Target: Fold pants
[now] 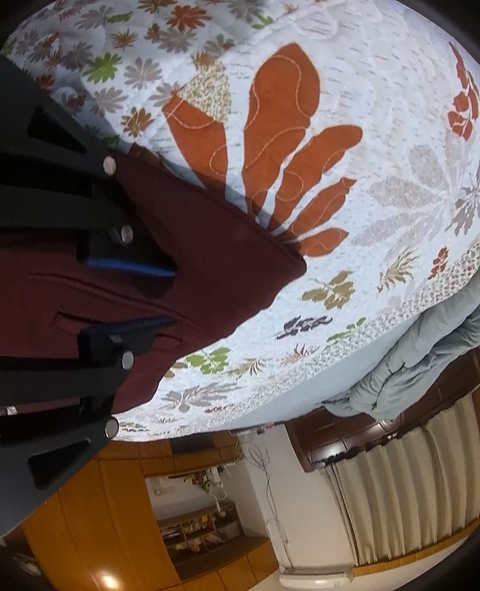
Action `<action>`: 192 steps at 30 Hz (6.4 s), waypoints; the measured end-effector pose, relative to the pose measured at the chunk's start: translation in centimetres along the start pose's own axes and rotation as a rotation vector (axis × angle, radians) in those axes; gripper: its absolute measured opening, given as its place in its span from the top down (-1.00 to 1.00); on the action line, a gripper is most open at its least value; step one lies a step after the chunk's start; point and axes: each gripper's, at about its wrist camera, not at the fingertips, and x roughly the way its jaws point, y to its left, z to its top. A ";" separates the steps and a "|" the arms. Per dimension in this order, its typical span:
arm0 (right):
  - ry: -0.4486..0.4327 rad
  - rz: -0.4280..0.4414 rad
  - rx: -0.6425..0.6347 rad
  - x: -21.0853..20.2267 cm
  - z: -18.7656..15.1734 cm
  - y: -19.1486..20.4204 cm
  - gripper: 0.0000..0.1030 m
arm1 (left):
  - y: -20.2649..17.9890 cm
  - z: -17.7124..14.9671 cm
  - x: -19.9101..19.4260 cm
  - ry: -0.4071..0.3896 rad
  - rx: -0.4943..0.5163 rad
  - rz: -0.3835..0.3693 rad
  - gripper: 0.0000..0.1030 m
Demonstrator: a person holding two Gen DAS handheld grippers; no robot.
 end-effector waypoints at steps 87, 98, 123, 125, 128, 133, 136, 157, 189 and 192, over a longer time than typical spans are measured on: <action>0.144 -0.474 -2.051 18.9 -41.6 25.6 0.70 | 0.4 0.0 -5.4 -0.072 0.077 -0.278 -0.61; 0.205 -0.463 -2.041 18.8 -42.0 24.7 0.53 | 0.6 0.0 -5.5 -0.075 0.063 -0.286 -0.61; 0.519 -0.348 -1.036 13.7 -21.5 19.2 0.23 | -0.4 -0.4 -5.8 -0.086 0.084 -0.199 -0.61; 0.505 -0.313 -0.993 13.7 -19.6 19.2 0.23 | -1.1 -1.3 -6.7 -0.107 0.097 -0.173 -0.61; 0.488 -0.287 -0.920 15.7 -16.4 19.8 0.21 | -2.3 -3.3 -8.0 -0.133 0.105 -0.132 -0.61; 0.567 -0.252 -0.773 20.9 -14.1 18.5 0.08 | -2.2 -6.2 -9.5 -0.162 0.002 -0.108 -0.61; 0.649 -0.217 -0.741 22.8 -15.7 18.3 -0.03 | -1.3 -7.7 -10.3 -0.183 -0.073 -0.099 -0.61; 0.823 -0.025 -1.130 23.6 -28.9 32.1 0.24 | 1.8 -11.5 -11.1 -0.222 -0.328 0.017 -0.64; 1.329 0.419 -1.292 32.6 -42.5 51.5 -0.46 | 5.2 -10.7 -5.9 -0.117 -0.481 -0.055 -0.71; 1.482 0.430 -1.299 35.2 -43.5 53.2 -0.57 | 4.8 -10.5 -6.2 -0.157 -0.472 -0.066 -0.71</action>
